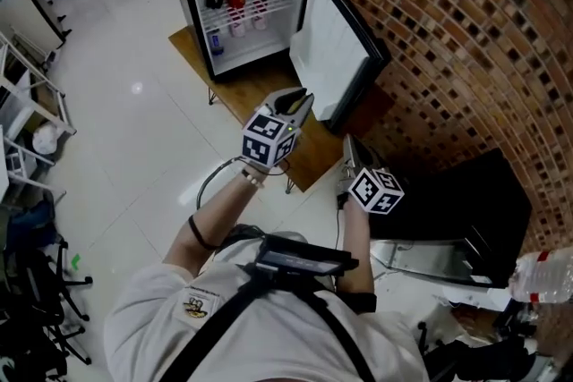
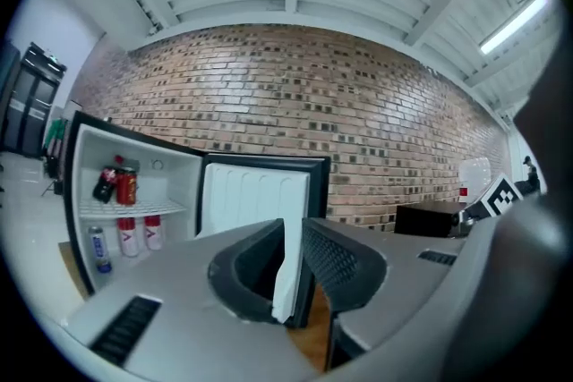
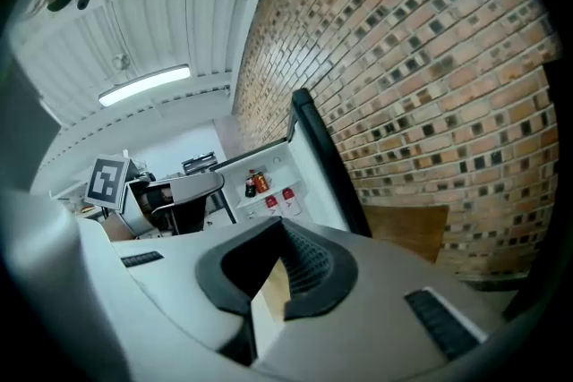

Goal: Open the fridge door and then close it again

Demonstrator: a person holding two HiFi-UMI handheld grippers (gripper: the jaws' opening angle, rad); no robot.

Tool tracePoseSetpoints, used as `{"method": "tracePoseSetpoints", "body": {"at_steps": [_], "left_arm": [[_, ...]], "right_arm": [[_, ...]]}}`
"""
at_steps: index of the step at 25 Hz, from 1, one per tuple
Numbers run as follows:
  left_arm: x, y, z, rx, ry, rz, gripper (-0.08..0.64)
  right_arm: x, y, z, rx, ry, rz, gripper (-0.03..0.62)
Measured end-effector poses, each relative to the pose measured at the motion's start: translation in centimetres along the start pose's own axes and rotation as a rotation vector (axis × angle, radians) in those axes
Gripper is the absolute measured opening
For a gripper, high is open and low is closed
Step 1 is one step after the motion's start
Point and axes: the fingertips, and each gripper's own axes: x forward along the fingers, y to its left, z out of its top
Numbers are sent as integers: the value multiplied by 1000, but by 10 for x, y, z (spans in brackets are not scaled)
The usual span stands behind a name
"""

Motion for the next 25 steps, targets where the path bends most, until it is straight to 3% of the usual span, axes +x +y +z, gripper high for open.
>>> {"method": "tracePoseSetpoints", "body": {"at_steps": [12,19,25], "left_arm": [[-133,100,-78,-142,112,203,2],[-163,127,-106,-167,153,246,2],[-173,134,-109,-155,162,249,2]], "right_arm": [[57,109,-80,2,141,145,20],[71,142,-90,-38,163,174,20],[74,154,-91,-69,170,168,20]]}}
